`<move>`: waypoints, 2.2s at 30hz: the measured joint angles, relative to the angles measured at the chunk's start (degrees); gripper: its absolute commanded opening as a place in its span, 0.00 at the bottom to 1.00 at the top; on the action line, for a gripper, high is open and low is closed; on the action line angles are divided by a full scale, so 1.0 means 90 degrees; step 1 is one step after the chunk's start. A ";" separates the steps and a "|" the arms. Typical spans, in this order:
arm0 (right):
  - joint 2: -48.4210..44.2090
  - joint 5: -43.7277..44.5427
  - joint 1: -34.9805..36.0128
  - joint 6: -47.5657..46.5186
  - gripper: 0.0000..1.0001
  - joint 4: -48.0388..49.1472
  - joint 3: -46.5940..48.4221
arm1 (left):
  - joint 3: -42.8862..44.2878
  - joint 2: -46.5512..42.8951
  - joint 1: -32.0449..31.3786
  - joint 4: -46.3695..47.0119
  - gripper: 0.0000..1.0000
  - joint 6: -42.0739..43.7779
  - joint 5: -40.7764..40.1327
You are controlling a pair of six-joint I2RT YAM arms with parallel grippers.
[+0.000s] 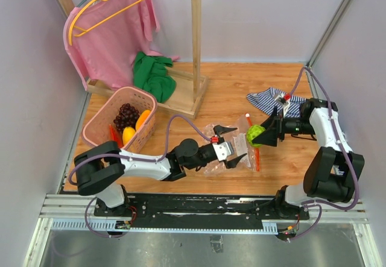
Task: Open the zip-top bag and remove the fake food
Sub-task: Place the fake fruit in the bin.
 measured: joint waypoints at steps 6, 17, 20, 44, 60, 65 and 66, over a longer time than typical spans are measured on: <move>0.0051 -0.0005 0.0209 -0.0104 0.27 -0.0083 0.0000 | 0.0432 0.0644 -0.0041 0.0491 0.99 0.0163 0.0027; 0.0165 -0.0002 0.0376 -0.0168 0.28 -0.0102 0.0000 | 0.1355 0.1664 -0.0236 0.0515 0.99 0.0449 -0.0724; 0.0194 -0.0007 0.0376 -0.0170 0.28 -0.0100 0.0000 | 0.1440 0.1744 -0.0267 0.0478 0.99 0.0459 -0.0969; 0.0294 -0.0036 0.0493 -0.0192 0.98 -0.0104 0.0000 | 0.1785 0.1948 -0.0551 0.0119 0.05 0.0447 -0.1899; 0.0342 -0.0044 0.0503 -0.0602 0.99 -0.0491 0.0087 | 0.0617 0.0585 -0.0551 -0.0469 0.00 -0.0566 -0.2023; 0.0427 -0.0061 0.0503 -0.1052 0.98 -0.0843 0.0180 | 0.0270 -0.0102 -0.0551 -0.1297 0.00 -0.1047 -0.2210; 0.0437 -0.0061 0.0503 -0.1112 0.98 -0.0889 0.0182 | 0.0260 -0.0243 -0.0551 -0.1545 0.00 -0.1139 -0.2268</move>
